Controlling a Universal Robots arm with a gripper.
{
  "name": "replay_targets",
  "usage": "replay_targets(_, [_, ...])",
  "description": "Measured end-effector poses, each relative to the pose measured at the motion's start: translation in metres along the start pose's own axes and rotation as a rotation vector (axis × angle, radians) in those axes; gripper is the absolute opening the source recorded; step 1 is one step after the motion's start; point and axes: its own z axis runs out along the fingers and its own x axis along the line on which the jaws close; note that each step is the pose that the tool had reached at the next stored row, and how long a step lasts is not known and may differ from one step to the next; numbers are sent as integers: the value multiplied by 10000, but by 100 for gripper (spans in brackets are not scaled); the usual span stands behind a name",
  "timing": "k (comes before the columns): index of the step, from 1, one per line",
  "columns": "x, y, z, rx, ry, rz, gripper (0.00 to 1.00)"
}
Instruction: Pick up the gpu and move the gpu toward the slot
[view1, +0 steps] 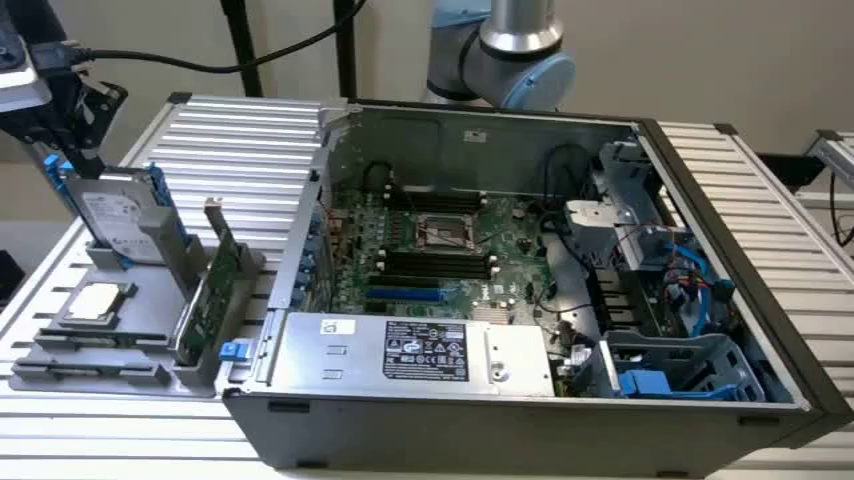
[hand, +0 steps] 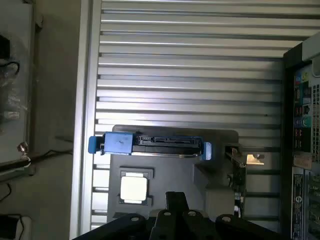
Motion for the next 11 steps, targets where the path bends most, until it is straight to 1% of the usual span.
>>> replay_targets(11, [0,0,0,0,0,0,11])
